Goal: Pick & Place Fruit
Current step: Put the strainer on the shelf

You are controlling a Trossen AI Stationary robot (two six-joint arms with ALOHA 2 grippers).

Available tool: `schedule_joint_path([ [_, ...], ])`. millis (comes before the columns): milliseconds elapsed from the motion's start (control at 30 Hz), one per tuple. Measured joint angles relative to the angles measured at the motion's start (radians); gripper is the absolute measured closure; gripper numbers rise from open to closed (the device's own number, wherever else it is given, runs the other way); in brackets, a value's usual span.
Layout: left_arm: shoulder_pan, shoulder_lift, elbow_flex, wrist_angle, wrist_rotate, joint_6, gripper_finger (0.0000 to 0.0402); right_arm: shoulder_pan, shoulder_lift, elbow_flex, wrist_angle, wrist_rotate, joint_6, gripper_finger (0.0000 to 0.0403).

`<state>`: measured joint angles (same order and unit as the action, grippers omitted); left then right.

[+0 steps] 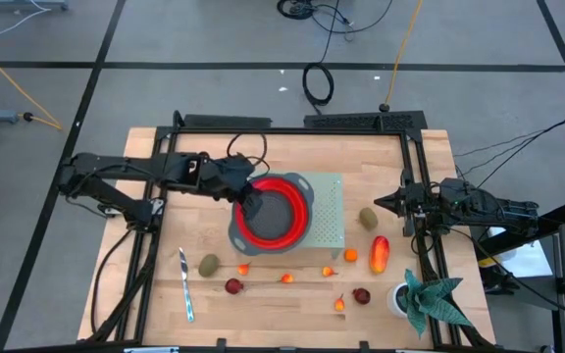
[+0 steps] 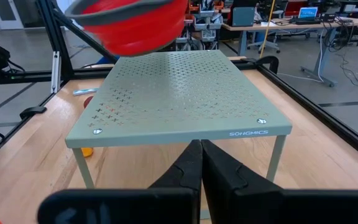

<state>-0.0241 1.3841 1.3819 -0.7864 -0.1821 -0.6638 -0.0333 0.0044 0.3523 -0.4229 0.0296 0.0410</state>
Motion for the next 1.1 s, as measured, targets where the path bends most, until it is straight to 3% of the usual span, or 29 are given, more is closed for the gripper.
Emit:
schedule_joint_path([
  [567, 0.082, -0.059, -0.004, 0.045, 0.110, 0.146, 0.0392, 0.000, 0.000, 0.000, -0.001, 0.003, 0.000, 0.0403],
  [833, 0.083, -0.082, -0.132, 0.246, 0.155, 0.134, 0.0392, 0.000, 0.000, 0.000, -0.001, 0.003, 0.000, 0.0403],
  [1100, 0.086, -0.081, -0.153, 0.232, 0.156, 0.138, 0.0392, 0.000, 0.000, 0.000, -0.001, 0.003, 0.000, 0.0403],
])
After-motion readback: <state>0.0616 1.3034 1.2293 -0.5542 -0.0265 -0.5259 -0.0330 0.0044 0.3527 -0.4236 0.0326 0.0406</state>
